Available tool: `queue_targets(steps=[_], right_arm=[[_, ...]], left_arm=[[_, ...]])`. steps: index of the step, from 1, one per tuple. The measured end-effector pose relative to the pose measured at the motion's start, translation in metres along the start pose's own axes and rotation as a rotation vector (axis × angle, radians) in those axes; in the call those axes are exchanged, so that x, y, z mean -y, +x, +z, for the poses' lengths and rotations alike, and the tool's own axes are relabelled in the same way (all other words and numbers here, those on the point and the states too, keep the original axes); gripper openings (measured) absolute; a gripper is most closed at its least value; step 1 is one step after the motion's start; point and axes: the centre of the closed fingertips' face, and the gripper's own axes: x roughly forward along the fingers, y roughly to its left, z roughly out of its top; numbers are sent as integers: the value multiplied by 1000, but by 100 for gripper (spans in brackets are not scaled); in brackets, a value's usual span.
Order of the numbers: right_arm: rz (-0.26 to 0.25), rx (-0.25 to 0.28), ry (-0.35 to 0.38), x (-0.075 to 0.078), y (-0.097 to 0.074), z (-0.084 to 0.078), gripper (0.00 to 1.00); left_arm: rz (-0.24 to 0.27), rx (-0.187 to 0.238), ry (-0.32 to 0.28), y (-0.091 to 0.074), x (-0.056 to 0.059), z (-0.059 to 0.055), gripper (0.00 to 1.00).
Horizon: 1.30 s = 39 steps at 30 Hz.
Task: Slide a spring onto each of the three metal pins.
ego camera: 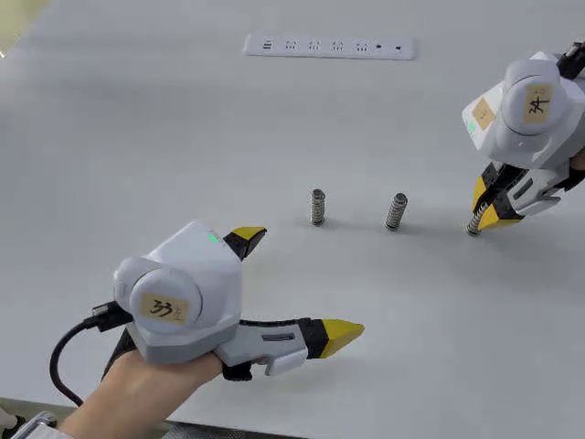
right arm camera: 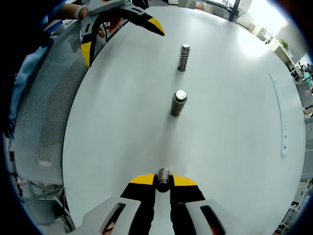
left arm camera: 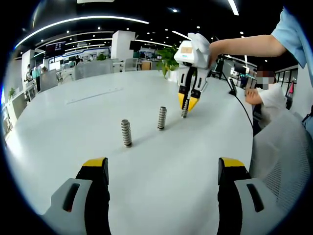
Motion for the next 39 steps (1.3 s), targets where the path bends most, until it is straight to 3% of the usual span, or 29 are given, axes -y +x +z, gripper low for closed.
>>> queue_targets(steps=[8,13,20,24,27,31,39], right_arm=[[15,-13,-6,-5,1,0,9],[18,-3,9,-6,5,-2,21],[3,51,66,-4,7,2,51],[-4,96,104,-6,7,7,74],[-6,121,121,-6,8,8,81],[-24,152,149,-6,8,10,99],[-64,232,209,-3,4,13,99]], left_arm=[[1,4,5,-2,-1,2,91],[1,3,7,-3,-1,1,91],[-1,5,9,-3,-2,2,91],[-4,4,12,-3,-1,4,91],[-6,7,12,-2,-1,5,91],[-6,8,14,-2,-2,5,91],[-1,9,18,-3,-3,6,92]])
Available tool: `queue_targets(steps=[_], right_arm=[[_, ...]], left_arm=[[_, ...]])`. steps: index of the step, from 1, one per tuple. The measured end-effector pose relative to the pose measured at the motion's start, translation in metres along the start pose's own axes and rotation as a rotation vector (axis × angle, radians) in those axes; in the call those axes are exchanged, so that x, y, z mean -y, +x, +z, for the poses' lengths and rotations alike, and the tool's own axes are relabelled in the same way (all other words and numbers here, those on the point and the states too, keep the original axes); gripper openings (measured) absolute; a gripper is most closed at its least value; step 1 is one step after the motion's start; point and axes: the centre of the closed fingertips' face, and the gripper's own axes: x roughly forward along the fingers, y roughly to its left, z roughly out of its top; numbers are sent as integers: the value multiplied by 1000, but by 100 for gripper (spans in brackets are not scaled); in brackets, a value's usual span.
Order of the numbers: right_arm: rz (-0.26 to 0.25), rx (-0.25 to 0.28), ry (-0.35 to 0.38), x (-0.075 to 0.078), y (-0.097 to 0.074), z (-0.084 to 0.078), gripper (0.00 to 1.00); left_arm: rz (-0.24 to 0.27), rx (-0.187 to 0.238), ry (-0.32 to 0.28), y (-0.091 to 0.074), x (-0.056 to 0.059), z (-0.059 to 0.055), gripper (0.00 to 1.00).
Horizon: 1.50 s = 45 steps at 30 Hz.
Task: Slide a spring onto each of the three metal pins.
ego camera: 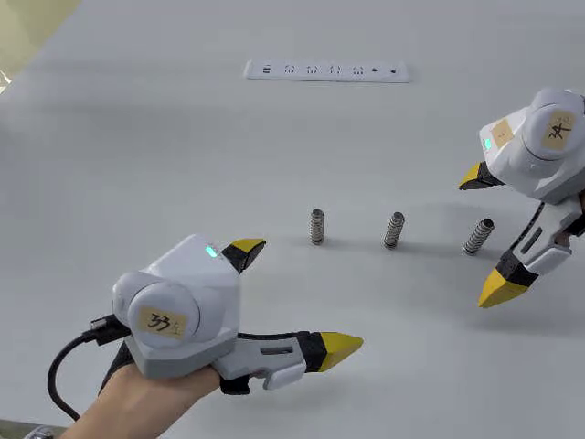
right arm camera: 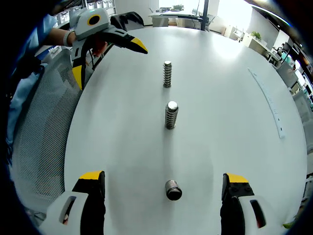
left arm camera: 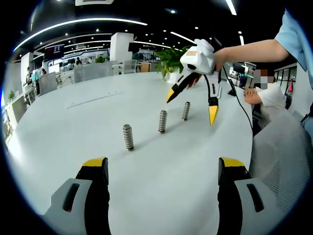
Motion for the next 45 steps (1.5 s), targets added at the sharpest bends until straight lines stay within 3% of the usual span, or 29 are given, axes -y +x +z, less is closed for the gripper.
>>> queue_targets(steps=[2,8,11,15,17,22,25,31,38,45], right_arm=[[-10,20,19,-3,-2,0,99],[-51,144,117,-8,-9,3,99],[-69,177,151,-4,-13,-5,99],[-98,215,192,-14,-18,-7,99],[-115,254,229,-20,-22,-5,99],[-132,282,261,-44,-32,-8,99],[-170,318,288,-55,-39,-10,99],[-222,362,367,-82,-51,-26,99],[-266,404,456,-106,-59,-45,99],[-299,455,526,-120,-63,-53,99]], left_arm=[[1,4,0,-1,0,1,92],[16,6,-6,-6,-4,1,92],[19,5,-3,-8,-4,1,92],[24,9,0,-11,-6,4,92],[29,12,-1,-13,-7,5,92],[40,19,-10,-17,-9,8,92],[51,41,-32,-21,-11,13,92],[70,39,-27,-29,-14,15,92],[81,18,-23,-40,-17,9,92],[73,-14,-25,-48,-14,0,92]])
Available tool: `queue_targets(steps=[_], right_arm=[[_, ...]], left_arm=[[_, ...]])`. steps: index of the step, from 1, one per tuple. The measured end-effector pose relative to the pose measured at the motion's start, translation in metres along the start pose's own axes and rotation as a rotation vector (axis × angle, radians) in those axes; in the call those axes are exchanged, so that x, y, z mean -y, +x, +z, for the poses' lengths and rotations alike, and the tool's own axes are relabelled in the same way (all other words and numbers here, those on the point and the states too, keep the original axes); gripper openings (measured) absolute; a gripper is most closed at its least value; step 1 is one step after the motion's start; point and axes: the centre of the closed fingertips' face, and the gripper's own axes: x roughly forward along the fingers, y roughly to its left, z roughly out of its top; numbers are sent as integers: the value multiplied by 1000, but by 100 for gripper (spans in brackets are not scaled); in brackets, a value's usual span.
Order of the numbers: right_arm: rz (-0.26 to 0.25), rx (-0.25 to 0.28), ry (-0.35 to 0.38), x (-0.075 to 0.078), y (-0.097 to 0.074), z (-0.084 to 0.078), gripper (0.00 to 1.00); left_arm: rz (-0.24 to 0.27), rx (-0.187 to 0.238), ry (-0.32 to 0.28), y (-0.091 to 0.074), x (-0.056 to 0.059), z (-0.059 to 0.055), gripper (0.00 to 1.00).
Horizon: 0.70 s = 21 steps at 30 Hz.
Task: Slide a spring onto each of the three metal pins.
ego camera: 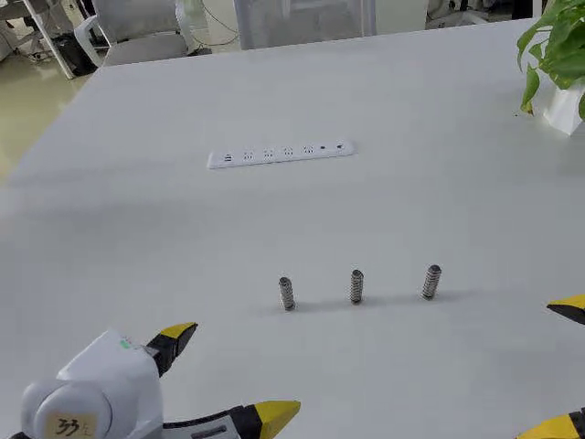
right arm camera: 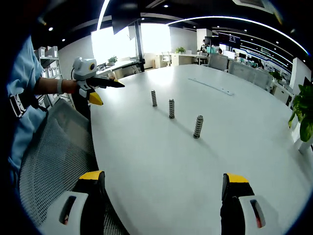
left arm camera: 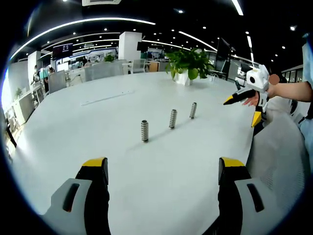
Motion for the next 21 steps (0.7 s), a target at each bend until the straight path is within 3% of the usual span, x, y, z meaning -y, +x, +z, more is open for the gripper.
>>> queue_targets(steps=[6,21], right_arm=[[-24,14,26,-1,-6,-9,99],[-18,47,29,-8,-3,-6,99]], left_arm=[[-14,-41,9,-3,5,-12,93],[-36,-58,10,-2,17,-14,93]])
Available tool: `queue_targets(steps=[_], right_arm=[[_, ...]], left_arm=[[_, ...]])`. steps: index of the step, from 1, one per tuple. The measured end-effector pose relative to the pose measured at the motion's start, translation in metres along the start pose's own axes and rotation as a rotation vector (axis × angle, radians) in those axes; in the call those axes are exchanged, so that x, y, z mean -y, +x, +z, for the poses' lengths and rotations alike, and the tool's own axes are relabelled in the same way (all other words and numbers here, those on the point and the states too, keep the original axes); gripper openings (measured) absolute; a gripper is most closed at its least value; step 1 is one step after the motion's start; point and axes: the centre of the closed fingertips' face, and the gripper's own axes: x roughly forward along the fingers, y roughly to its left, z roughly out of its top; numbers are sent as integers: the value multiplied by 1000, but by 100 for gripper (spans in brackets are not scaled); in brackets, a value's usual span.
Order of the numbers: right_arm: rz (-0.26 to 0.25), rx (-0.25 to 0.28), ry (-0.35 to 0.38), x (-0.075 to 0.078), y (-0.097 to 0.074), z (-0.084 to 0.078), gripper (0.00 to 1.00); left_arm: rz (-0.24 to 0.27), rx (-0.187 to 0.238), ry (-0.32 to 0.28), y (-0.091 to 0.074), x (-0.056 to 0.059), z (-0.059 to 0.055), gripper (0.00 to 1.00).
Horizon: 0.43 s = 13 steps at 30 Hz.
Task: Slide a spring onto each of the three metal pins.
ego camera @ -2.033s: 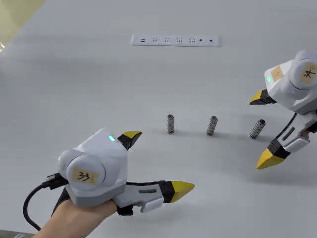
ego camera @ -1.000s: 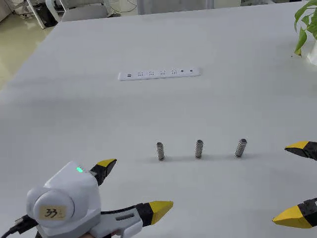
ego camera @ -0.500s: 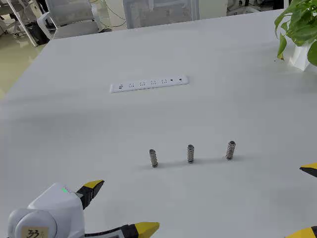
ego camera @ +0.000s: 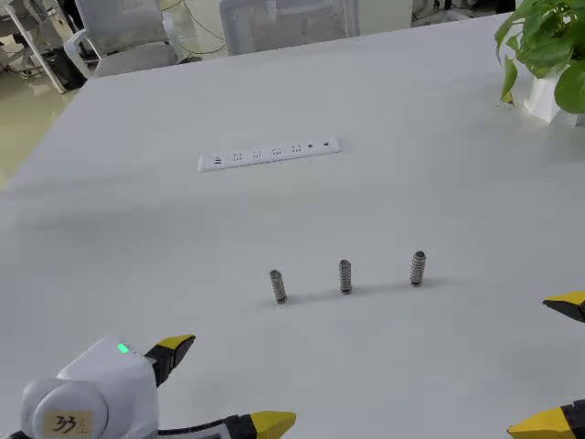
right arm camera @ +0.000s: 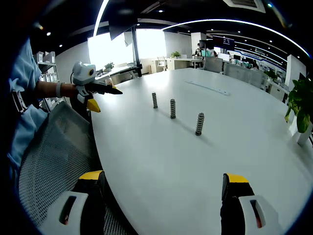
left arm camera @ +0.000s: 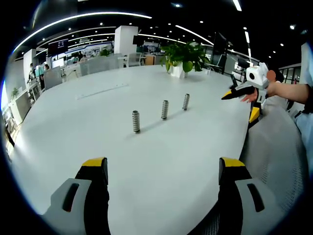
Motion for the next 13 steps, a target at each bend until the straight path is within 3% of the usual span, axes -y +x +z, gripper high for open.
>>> queue_targets(steps=[13], right_arm=[[16,2,10,-3,4,0,99]], left_arm=[[-15,5,-14,2,9,-2,92]])
